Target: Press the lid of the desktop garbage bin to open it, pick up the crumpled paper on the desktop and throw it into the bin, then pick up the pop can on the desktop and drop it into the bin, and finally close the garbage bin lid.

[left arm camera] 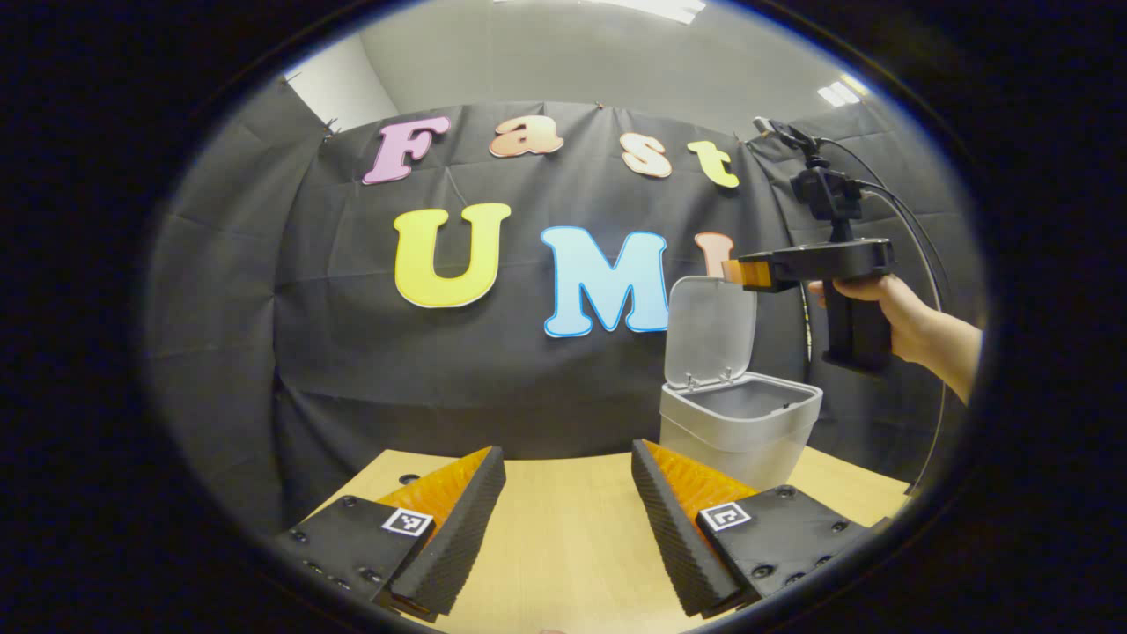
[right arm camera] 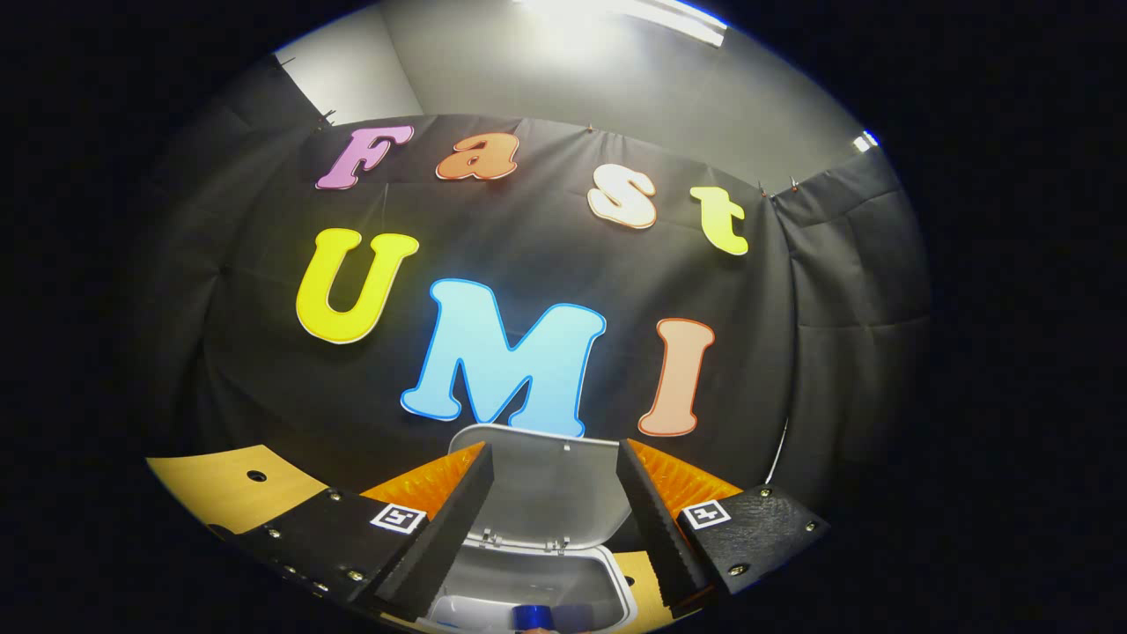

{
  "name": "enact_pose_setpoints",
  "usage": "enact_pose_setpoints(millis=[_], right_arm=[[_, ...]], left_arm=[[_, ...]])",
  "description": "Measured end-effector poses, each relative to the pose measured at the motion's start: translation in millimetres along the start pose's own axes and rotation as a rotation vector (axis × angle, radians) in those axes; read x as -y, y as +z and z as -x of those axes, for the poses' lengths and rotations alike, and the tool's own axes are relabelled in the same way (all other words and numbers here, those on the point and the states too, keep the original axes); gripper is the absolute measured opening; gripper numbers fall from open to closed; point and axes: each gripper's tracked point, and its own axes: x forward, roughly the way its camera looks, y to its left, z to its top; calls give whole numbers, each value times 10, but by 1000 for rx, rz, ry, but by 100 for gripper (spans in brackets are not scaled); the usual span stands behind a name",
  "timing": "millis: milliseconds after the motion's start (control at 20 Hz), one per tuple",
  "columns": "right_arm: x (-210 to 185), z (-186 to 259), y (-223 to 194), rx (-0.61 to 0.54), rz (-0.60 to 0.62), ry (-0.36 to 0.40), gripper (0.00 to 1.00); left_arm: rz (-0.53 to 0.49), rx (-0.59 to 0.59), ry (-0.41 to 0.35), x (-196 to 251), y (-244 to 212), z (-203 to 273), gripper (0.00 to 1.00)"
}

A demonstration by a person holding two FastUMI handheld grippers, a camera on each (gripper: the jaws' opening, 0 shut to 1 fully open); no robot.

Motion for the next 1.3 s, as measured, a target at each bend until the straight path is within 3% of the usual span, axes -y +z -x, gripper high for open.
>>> enact_pose_setpoints(millis=[650,700,1300], right_arm=[[32,-741,-60,-37,-97,7,90],[22,-738,-73,-41,-106,14,90],[55,-538,-173,-50,-238,57,91]], left_arm=[[53,-15,72,-31,-80,-25,93],[51,-13,80,-47,-69,-13,96],[39,-9,106,-30,-84,144,94]])
